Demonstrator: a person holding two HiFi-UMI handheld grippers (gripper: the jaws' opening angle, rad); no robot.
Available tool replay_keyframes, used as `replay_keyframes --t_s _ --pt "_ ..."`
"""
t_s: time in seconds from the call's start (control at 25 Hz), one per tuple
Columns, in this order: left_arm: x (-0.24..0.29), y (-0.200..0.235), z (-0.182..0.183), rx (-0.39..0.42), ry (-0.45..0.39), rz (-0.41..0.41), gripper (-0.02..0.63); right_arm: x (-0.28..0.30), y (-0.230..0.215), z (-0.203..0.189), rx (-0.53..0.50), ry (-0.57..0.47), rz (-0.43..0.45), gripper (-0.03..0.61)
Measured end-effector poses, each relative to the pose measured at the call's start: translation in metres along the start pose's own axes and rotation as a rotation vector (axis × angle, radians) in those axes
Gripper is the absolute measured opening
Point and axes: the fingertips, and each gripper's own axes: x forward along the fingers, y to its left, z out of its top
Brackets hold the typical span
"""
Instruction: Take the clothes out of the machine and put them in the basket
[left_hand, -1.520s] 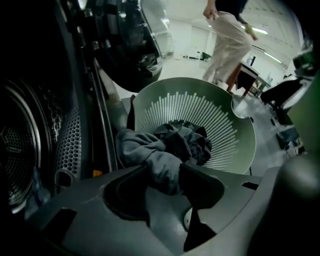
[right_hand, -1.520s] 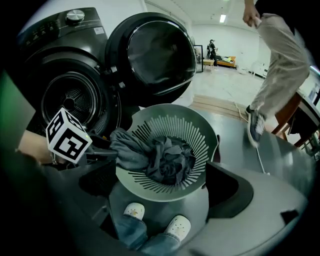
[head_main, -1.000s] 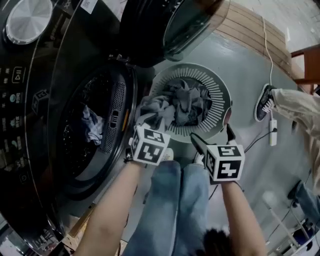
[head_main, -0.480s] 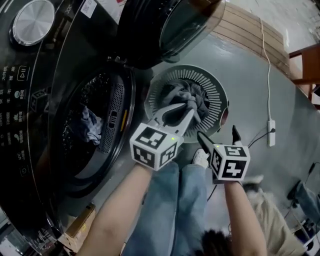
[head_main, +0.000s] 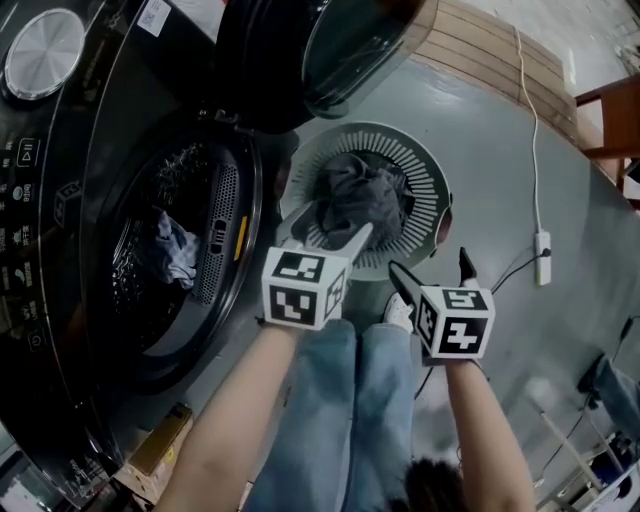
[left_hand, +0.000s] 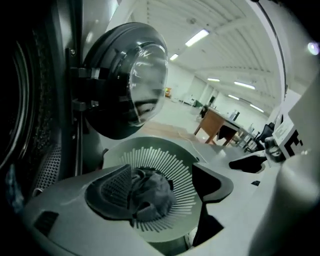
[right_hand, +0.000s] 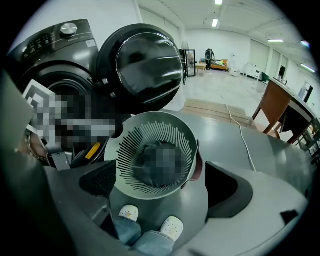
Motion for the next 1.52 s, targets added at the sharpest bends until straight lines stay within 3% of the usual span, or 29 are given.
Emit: replay_keyframes --t_s 0.48,0.72,0.88,0.96,1.08,1.24,1.52 --pt "-0.076 0.105 -0.052 0.139 0.199 0.362 0.433 0.021 0.024 0.007 -0.054 -0.008 0.065 0.552" --pt "-0.123 0.156 -0.065 0.181 0.251 0.636 0.433 0.030 0.053 0.006 -0.114 -0.003 0.115 0.552" --pt "-0.161 0.192 -0.070 0.261 0.359 0.863 0.433 0.032 0.084 -0.002 -0.190 0.023 0.162 0.552" --pt "-0.177 0.208 -0.077 0.260 0.415 0.944 0.433 0.033 0.098 -0.004 -0.241 0.034 0.185 0.552" --pt "-0.191 0.231 -0.093 0.217 0.486 0.999 0.433 0.036 0.118 -0.008 -0.292 0.043 0.213 0.552" --pt "-0.196 0.261 -0.103 0.175 0.520 1.043 0.433 0.047 0.137 -0.002 -0.320 0.044 0.229 0.552" --pt "-0.192 0.288 -0.132 0.122 0.643 1.024 0.433 0.069 0.161 0.013 -0.317 0.066 0.218 0.552"
